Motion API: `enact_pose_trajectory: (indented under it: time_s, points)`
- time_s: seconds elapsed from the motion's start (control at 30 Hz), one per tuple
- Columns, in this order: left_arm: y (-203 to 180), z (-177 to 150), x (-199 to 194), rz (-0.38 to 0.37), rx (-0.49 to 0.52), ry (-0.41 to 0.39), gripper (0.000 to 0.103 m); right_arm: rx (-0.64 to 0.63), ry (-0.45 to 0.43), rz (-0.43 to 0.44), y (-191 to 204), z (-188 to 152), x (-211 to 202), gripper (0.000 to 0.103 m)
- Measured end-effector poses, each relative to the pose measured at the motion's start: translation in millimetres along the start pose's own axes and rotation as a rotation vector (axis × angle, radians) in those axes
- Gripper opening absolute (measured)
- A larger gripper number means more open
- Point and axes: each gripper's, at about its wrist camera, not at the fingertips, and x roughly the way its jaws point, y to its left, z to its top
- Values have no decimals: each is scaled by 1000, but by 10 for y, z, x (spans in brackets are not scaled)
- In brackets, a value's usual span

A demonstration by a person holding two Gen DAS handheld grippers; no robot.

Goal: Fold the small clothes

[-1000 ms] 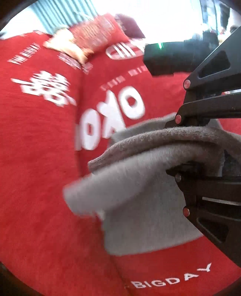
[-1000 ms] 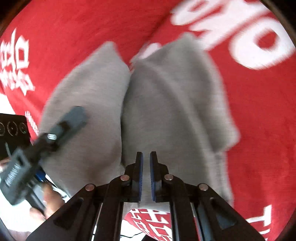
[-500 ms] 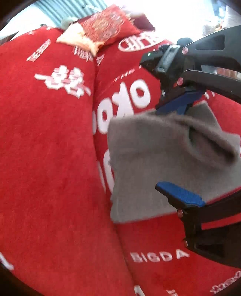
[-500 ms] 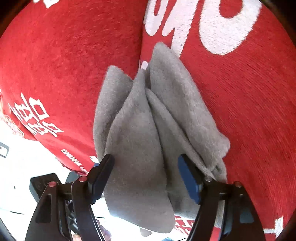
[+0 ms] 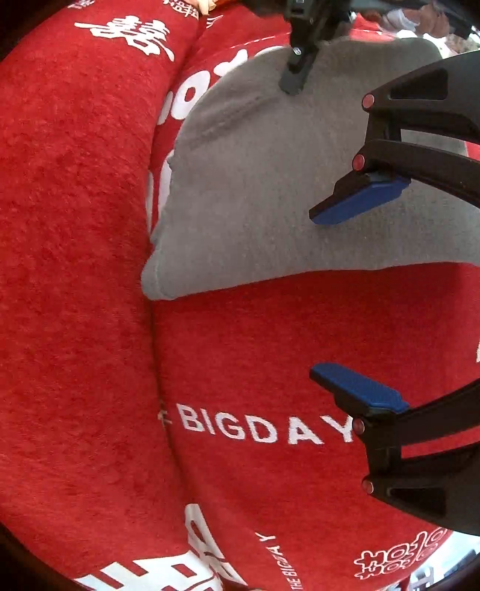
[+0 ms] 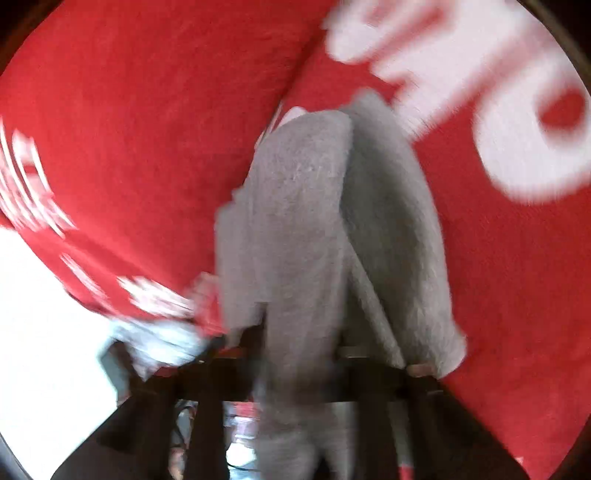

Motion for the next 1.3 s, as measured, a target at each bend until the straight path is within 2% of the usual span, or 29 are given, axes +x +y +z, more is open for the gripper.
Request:
enact_pose_trajectory:
  time_s: [0.1, 0.17, 0.2, 0.23, 0.3, 0.4, 0.47, 0.57, 0.67, 0.7, 0.73, 0.8, 0.93, 1.07, 1.13, 1.17, 1.23, 1.3]
  points:
    - [-116, -28, 23, 2, 39, -15, 77, -116, -45, -66, 208, 29, -147, 17]
    - [-203, -31, 102, 6, 62, -18, 80, -107, -27, -124, 79, 40, -121, 17]
    - [-226, -46, 159, -1, 67, -8, 81, -92, -7, -196, -35, 51, -55, 18]
    - [-229, -46, 187, -7, 64, -1, 81, -78, 7, -228, -99, 37, -20, 23]
    - [-214, -36, 169, -8, 54, 2, 81, -38, -21, -227, -192, -7, -93, 35]
    - [-149, -44, 87, -3, 68, 10, 81, -17, -62, -249, -249, -110, -277, 37]
    - [-88, -55, 41, -5, 66, 27, 80, -7, -73, -308, -304, -222, -424, 47]
    - [-38, -109, -30, -35, 63, 52, 80, -7, -93, -278, -286, -424, -645, 48]
    - [-94, -229, -73, -56, 87, 74, 80, -55, -125, -269, -6, -575, -784, 48]
    - [-135, -278, -56, -52, 102, 86, 80, -76, -134, -270, 39, -646, -834, 44]
    - [-181, -331, -25, -44, 117, 100, 80, -95, -141, -264, 115, -713, -856, 31]
    - [-255, -433, 35, -32, 142, 111, 80, -128, -124, -252, 273, -823, -796, 18]
    - [-355, -588, 153, 3, 206, 151, 81, -194, -78, -322, 355, -953, -517, 18]
    - [-389, -620, 189, 7, 255, 172, 81, -96, -79, -407, -25, -944, -312, 16]
    - [-407, -614, 209, 7, 277, 180, 81, 24, -109, -342, -320, -936, -346, 4]
    - [-416, -611, 214, 6, 285, 184, 81, 67, -129, -312, -405, -945, -383, 1]
    - [-425, -607, 217, 7, 296, 187, 81, 130, -154, -274, -522, -994, -459, 0]
    - [-433, -603, 221, 7, 303, 190, 81, 151, -165, -275, -570, -1035, -502, 0]
